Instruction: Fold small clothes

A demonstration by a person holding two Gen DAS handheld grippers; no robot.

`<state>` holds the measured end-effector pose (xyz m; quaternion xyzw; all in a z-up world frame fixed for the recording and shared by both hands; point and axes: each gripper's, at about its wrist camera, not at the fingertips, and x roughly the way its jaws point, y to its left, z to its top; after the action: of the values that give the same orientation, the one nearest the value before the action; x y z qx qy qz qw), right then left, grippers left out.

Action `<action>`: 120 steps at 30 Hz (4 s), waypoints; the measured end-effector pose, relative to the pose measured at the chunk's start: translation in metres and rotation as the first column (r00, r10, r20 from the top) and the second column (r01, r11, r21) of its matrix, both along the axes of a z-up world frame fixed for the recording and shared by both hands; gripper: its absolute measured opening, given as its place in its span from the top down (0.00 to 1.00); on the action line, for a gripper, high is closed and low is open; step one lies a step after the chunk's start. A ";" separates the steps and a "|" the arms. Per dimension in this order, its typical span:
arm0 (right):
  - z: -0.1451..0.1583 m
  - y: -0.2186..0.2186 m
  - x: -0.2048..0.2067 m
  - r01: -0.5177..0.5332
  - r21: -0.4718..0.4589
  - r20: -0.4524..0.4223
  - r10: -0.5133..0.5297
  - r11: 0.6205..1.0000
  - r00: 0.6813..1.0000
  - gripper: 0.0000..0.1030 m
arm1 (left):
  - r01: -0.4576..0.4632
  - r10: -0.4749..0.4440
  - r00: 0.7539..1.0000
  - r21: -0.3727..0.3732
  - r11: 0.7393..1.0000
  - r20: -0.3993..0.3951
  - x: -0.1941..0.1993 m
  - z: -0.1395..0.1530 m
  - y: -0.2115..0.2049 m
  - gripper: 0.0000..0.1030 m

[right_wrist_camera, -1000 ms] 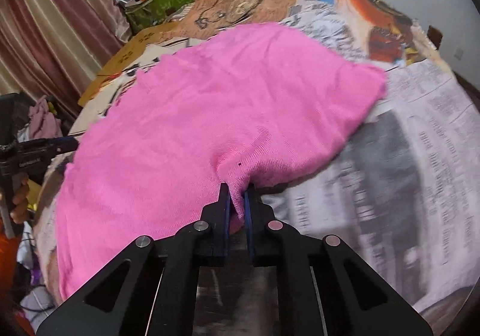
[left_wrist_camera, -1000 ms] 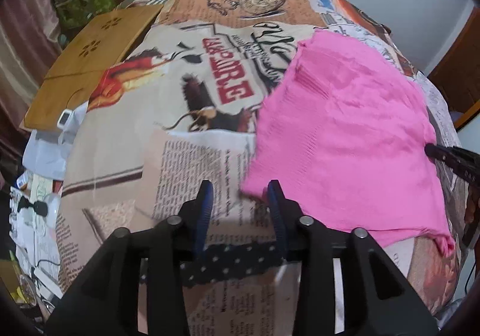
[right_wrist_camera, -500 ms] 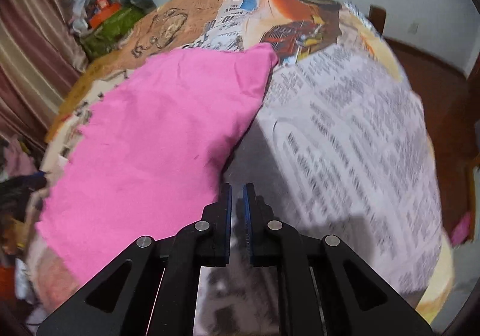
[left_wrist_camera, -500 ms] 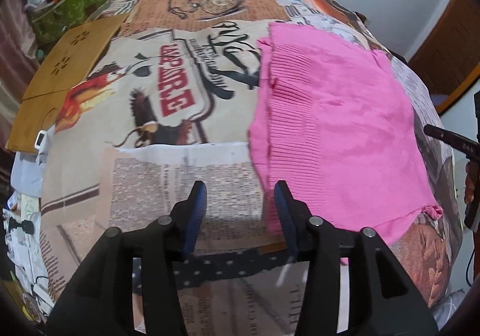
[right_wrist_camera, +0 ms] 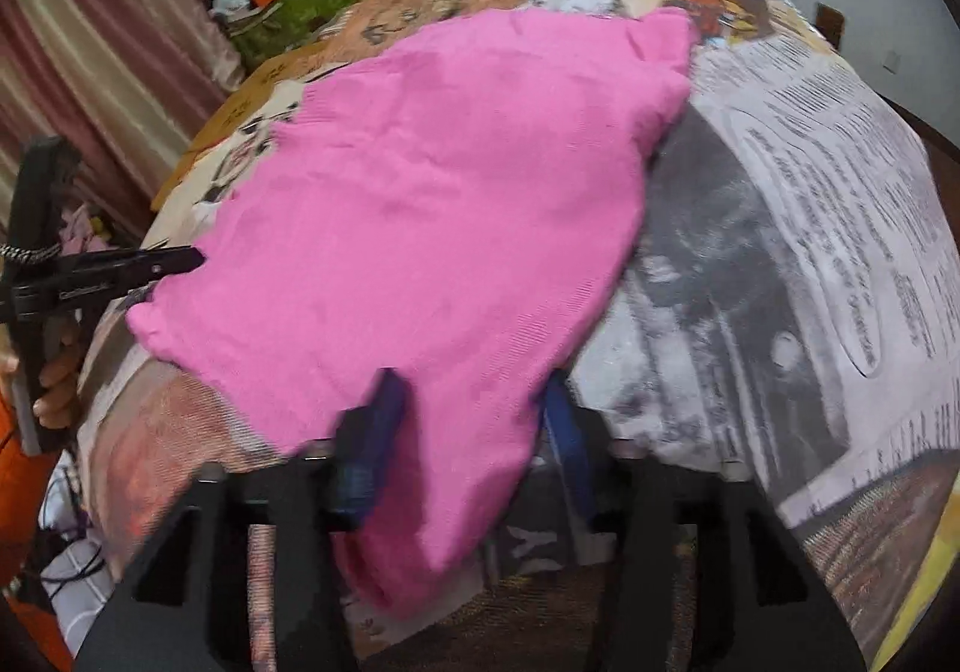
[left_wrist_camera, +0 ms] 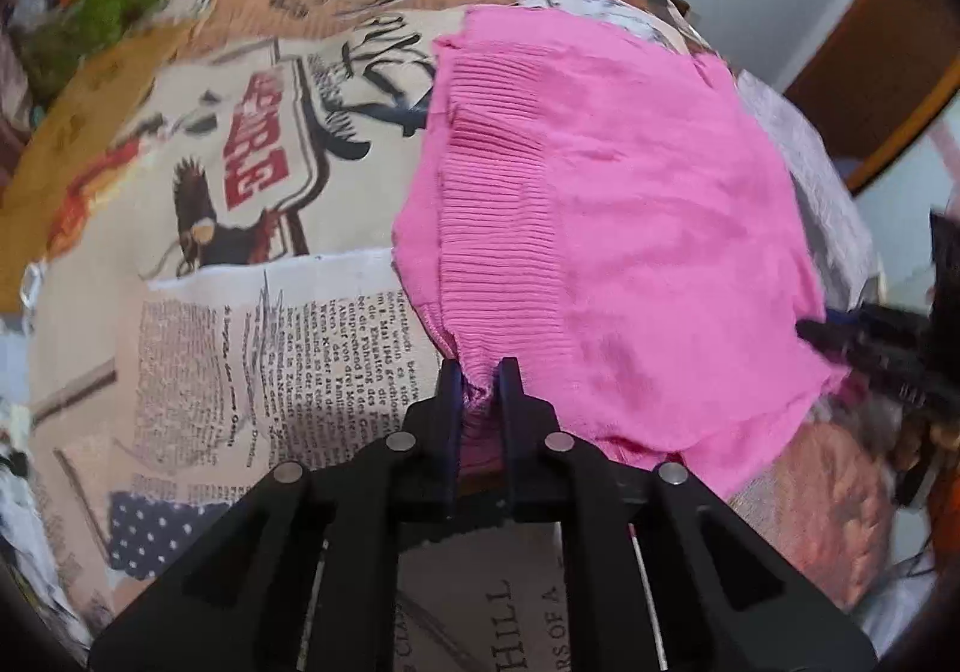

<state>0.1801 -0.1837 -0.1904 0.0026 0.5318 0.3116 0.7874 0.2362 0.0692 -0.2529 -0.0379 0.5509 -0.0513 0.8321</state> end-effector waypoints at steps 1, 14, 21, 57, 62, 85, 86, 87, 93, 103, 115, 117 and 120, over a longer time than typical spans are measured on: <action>0.000 0.002 0.001 -0.011 -0.012 0.002 0.011 1.000 1.000 0.91 | 0.005 -0.005 1.000 0.000 1.000 0.002 -0.002 0.000 -0.002 0.92; 0.001 -0.021 0.000 -0.021 -0.124 0.048 0.027 0.992 0.998 0.94 | 0.045 -0.045 0.999 -0.008 0.999 0.013 -0.031 0.017 -0.017 0.92; 0.018 -0.031 -0.018 0.016 -0.092 0.071 -0.009 0.996 0.997 0.93 | 0.006 -0.008 0.999 0.028 1.000 0.042 -0.038 0.036 -0.003 0.90; 0.006 0.007 -0.036 -0.063 -0.066 0.092 0.069 0.996 0.993 0.86 | 0.204 -0.205 0.978 0.046 0.978 0.034 -0.030 0.019 -0.047 0.70; 0.008 0.007 -0.035 -0.057 -0.046 0.093 0.061 0.997 0.994 0.91 | 0.145 -0.146 0.989 0.016 0.989 0.025 -0.025 0.018 -0.037 0.90; 0.080 -0.002 0.024 0.013 0.039 0.287 -0.023 0.999 0.958 0.93 | 0.060 -0.064 0.968 0.023 0.998 0.242 0.037 0.098 -0.033 0.91; 0.082 -0.003 0.028 0.012 0.038 0.292 -0.023 0.999 0.956 0.93 | 0.056 -0.059 0.967 0.021 0.998 0.250 0.042 0.100 -0.032 0.91; 0.084 -0.002 0.033 0.015 0.038 0.300 -0.025 0.999 0.954 0.93 | 0.053 -0.057 0.965 0.021 0.998 0.254 0.047 0.101 -0.032 0.91; 0.088 0.000 0.065 0.019 0.032 0.317 -0.028 0.999 0.948 0.93 | 0.033 -0.037 0.962 0.019 0.999 0.271 0.083 0.104 -0.028 0.91; 0.067 0.009 0.123 0.012 -0.010 0.281 -0.009 1.000 0.960 0.93 | -0.001 -0.003 0.978 0.018 1.000 0.209 0.153 0.070 -0.020 0.91; 0.045 -0.007 0.175 0.109 -0.008 0.249 -0.104 0.994 0.963 0.92 | -0.026 0.022 0.992 0.027 0.999 0.121 0.202 0.013 -0.013 0.91; 0.049 -0.016 0.176 0.127 0.017 0.240 -0.127 0.992 0.962 0.91 | -0.026 0.022 0.993 0.030 0.999 0.118 0.204 0.011 -0.013 0.90; 0.056 -0.027 0.167 0.125 0.047 0.242 -0.133 0.991 0.961 0.77 | -0.028 0.022 0.992 0.048 0.998 0.128 0.204 0.013 -0.014 0.89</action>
<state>0.3475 -0.2108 -0.1348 0.0110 0.4243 0.2660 0.8655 0.4398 0.0549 -0.2399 -0.0207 0.4974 -0.0296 0.8668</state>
